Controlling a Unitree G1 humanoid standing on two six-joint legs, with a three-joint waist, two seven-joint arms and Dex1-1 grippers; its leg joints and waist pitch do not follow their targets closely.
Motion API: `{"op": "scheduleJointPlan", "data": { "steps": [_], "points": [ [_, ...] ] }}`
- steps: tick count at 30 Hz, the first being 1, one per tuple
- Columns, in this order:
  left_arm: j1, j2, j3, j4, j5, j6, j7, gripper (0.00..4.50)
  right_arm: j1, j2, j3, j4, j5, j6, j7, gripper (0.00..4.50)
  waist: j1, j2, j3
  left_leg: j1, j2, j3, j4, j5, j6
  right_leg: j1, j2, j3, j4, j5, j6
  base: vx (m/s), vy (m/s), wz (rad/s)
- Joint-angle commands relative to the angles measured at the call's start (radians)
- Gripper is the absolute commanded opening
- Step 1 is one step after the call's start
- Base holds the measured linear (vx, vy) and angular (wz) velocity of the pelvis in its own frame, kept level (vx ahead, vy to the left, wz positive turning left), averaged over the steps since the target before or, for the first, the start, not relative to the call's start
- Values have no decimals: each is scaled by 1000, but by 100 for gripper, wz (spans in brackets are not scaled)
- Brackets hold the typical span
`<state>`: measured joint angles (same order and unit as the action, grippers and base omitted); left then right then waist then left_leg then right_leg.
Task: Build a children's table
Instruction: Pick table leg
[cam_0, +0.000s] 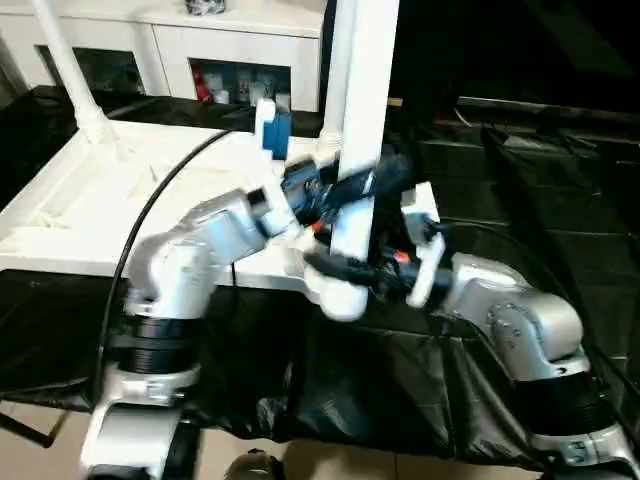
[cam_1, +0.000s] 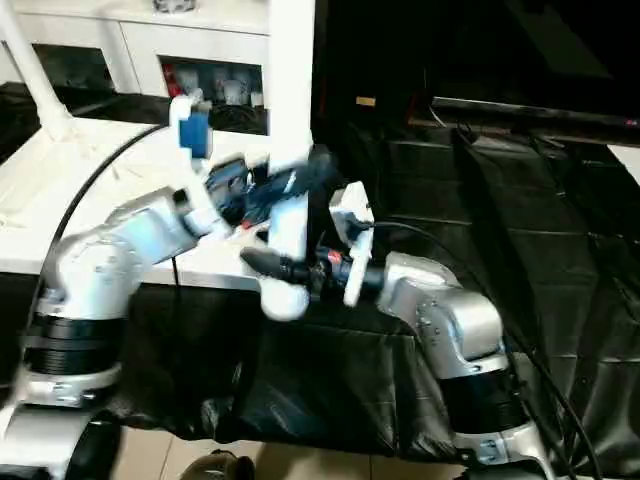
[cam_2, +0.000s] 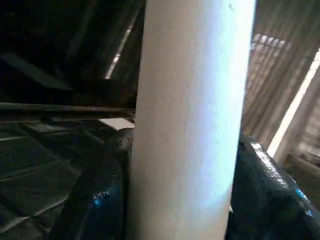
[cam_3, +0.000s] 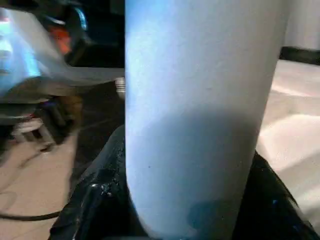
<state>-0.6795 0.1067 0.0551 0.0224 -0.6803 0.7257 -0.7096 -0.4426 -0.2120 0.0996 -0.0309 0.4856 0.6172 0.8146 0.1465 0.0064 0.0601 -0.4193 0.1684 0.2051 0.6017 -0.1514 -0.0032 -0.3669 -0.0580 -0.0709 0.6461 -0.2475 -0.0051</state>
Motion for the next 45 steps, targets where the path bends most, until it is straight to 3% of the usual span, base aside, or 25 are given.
{"op": "scheduleJointPlan", "data": {
  "steps": [1,5,6,8,13,17,23,24,28,30,36,45],
  "points": [
    [-17,-11,-21,-5,19,-1,39,275,-23,5,-13,13,-48,-41,-74,192,-1,9,-76,47,81,-52,-75,-196,-76,27,-113,60,-77,2,-170,0,0,0],
    [-34,-63,-5,45,85,-32,197,275,-40,25,-12,32,-72,-47,-130,192,-4,1,-75,48,80,-49,-72,-192,-67,27,-112,61,-79,8,-178,0,0,0],
    [-34,-63,-5,45,85,-32,197,247,-40,25,-12,32,-72,-47,-130,192,-2,4,-75,48,81,-50,-72,-191,-65,27,-113,61,-79,4,-176,0,0,0],
    [-39,-83,13,56,98,-55,234,240,-47,36,-15,33,-82,-47,-154,192,0,-2,-76,45,81,-50,-71,-179,-54,30,-116,62,-79,8,-172,0,0,0],
    [-31,-93,24,35,63,-41,222,209,-63,45,-21,42,-85,-55,-171,192,-1,2,-78,44,80,-51,-70,-157,-42,29,-111,59,-75,32,-168,0,0,0],
    [-35,-72,9,22,66,-49,196,204,-78,38,-29,66,-85,-68,-173,192,-1,-1,-76,45,79,-50,-70,-166,-40,28,-113,59,-77,16,-172,0,0,0],
    [-57,-52,17,42,74,-58,178,200,-78,15,-30,80,-97,-74,-168,192,0,10,-76,49,81,-51,-73,-190,-66,24,-110,60,-77,3,-158,0,0,0],
    [-59,-49,14,45,75,-58,171,200,-80,15,-33,83,-96,-72,-169,248,-1,10,-77,49,80,-51,-74,-192,-70,25,-109,60,-77,12,-158,0,0,0],
    [-59,-43,-24,40,88,-61,146,197,-96,0,-56,92,-69,-55,-151,271,-2,4,-78,47,79,-50,-71,-177,-63,30,-111,60,-74,40,-167,0,0,0],
    [-58,-40,-36,38,93,-63,137,195,-101,-12,-52,88,-70,-54,-138,305,-2,4,-77,46,78,-50,-70,-174,-57,30,-111,60,-75,36,-168,0,0,0],
    [-46,-11,-70,20,99,-60,87,192,-129,-82,-38,89,-36,-10,-42,310,1,-5,-76,45,78,-47,-67,-152,-31,30,-111,59,-75,20,-174,0,0,0],
    [-62,36,-120,40,137,-86,25,190,-150,-163,21,91,-23,49,85,310,4,-3,-78,44,78,-47,-62,-134,-16,31,-109,58,-74,25,-181,0,0,0]
  ]
}}
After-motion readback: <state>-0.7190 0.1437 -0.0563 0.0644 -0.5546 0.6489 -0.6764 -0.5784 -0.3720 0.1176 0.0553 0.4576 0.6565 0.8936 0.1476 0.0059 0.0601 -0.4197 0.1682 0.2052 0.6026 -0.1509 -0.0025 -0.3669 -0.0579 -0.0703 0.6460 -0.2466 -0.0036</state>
